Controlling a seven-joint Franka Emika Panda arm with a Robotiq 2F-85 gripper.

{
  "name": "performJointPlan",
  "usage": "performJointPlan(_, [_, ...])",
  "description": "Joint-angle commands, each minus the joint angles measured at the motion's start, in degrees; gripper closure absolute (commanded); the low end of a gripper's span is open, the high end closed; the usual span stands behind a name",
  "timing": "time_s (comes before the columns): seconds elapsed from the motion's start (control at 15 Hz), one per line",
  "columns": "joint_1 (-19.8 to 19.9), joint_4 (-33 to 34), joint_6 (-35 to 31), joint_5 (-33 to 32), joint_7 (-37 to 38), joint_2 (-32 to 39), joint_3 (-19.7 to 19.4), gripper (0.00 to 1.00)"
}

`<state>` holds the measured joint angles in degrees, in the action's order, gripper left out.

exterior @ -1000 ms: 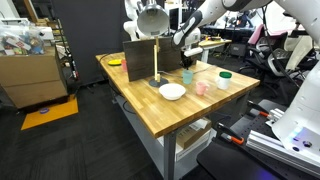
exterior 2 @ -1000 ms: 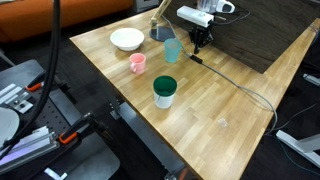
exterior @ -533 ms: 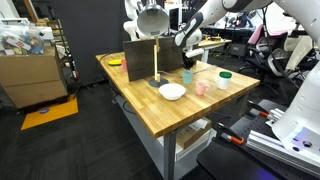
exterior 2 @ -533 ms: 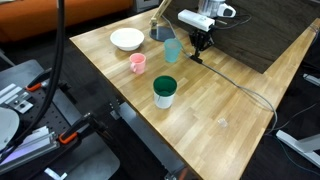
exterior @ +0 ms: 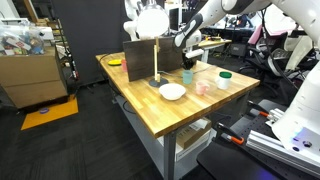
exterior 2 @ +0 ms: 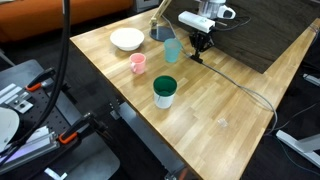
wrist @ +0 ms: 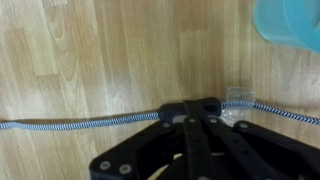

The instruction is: Turn on the desk lamp

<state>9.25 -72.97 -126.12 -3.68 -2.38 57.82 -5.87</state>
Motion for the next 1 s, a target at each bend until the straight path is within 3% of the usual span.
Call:
performJointPlan(0.0, [0.38,0.26,0.27,0.34,-1.18,-0.33,0.6,1.0])
performJointPlan(0.27, [-0.72,-8.44,-4.46,-0.27,-0.96,-8.76,0.39,1.0])
performJointPlan(0.67, [-2.1,-24.13,-7.22,-2.28,1.61,-27.79,-2.09,0.99])
performJointPlan(0.73, [-2.0,-26.93,-5.92,-2.12,1.73,-31.26,-2.14,0.74])
performJointPlan(0.8, [-1.07,-18.63,-3.93,-1.24,0.48,-24.96,-1.42,0.98])
performJointPlan(0.93, [-1.14,-24.01,-3.94,-1.21,0.55,-30.15,-1.57,0.86])
